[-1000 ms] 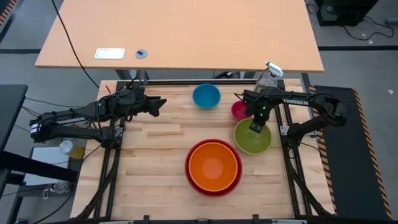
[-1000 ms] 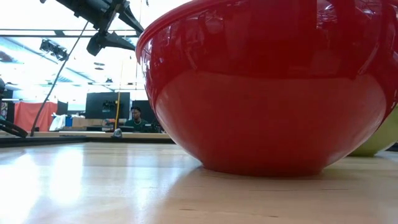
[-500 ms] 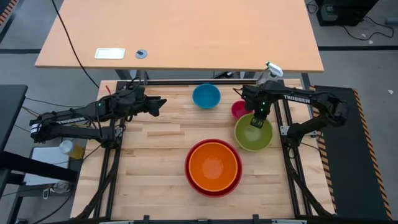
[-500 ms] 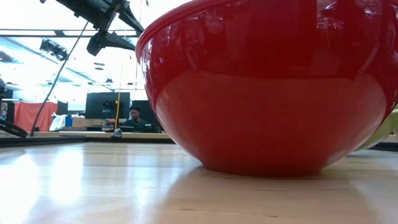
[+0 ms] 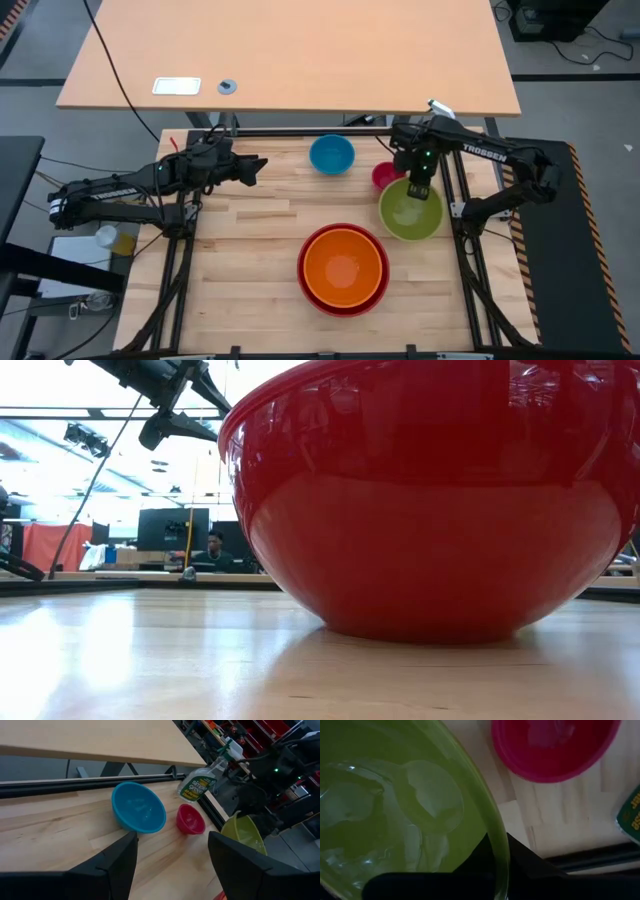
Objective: Nest bowls inside each other
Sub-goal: Stack the green bowl on the orange bowl
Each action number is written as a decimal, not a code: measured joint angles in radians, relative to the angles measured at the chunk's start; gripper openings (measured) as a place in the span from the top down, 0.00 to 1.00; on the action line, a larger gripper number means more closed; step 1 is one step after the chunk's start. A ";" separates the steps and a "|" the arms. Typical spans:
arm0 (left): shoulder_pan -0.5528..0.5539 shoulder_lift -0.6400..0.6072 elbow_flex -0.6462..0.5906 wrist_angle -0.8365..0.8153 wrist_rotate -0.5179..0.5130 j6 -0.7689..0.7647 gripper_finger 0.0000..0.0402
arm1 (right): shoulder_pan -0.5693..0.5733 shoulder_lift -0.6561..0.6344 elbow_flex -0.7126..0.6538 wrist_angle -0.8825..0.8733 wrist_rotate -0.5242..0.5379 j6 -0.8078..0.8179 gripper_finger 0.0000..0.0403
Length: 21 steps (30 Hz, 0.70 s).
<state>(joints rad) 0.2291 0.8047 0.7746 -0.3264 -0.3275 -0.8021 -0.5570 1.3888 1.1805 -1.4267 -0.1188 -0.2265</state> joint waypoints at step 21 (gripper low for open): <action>0.001 0.000 0.000 0.000 0.041 0.028 0.39 | -0.042 -0.001 0.001 -0.012 -0.124 -0.031 0.95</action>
<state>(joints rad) 0.2298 0.8047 0.7746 -0.3264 -0.2866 -0.7738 -0.5991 1.3876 1.1819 -1.4384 -0.2427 -0.2579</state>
